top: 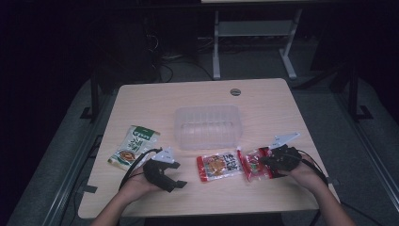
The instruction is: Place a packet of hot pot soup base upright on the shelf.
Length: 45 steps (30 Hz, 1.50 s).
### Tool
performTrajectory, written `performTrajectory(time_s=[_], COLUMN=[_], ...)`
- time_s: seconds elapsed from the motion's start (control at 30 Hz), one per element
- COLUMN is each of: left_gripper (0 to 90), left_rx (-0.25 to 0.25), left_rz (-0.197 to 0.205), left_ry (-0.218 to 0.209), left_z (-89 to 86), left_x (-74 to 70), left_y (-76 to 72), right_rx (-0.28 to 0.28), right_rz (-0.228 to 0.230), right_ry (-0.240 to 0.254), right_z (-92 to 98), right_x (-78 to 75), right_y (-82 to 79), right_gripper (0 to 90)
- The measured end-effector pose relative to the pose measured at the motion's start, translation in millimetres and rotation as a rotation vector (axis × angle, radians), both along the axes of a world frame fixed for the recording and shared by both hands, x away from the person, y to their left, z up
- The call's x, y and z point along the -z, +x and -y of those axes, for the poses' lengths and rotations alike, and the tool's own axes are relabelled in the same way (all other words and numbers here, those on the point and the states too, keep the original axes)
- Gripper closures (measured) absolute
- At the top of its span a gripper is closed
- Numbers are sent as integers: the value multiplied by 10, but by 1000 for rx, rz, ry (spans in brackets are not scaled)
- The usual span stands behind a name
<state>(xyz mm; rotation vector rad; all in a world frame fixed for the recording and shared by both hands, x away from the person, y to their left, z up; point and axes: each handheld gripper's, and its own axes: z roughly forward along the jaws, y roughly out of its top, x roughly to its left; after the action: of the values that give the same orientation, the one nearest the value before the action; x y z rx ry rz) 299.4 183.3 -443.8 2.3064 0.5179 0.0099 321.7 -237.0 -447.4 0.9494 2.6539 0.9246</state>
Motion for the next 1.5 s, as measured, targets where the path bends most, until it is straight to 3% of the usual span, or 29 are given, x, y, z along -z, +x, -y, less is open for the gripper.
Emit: performTrajectory(time_s=[0.13,0.23,0.4,0.43,0.6,0.77,0.93,1.27,1.5], left_gripper=[331,475,707,748,894,896,896,896,896], left_rx=[17,27,51,51,74,96,130,172,188], left_rz=[10,11,7,7,1,13,20,42,40], left_ry=[-20,-30,-64,-64,-91,-100,-110,-102,-79], left_z=[150,246,530,530,802,991,1299,1733,1889], left_x=[-74,-103,-178,-178,-253,-262,-240,-139,-36], left_y=[15,34,96,96,220,305,403,514,532], right_rx=[34,52,107,107,157,191,235,312,387], right_rz=[1,0,2,2,3,15,6,52,62], right_ry=[26,48,88,88,106,111,129,132,138], right_z=[53,95,169,169,257,356,440,701,986], right_x=[-38,-62,-106,-106,-116,-127,-153,-208,-205], right_y=[3,5,-15,-15,-41,-104,-159,-240,-243], right_gripper=[875,844,658,658,526,443,385,366,358])
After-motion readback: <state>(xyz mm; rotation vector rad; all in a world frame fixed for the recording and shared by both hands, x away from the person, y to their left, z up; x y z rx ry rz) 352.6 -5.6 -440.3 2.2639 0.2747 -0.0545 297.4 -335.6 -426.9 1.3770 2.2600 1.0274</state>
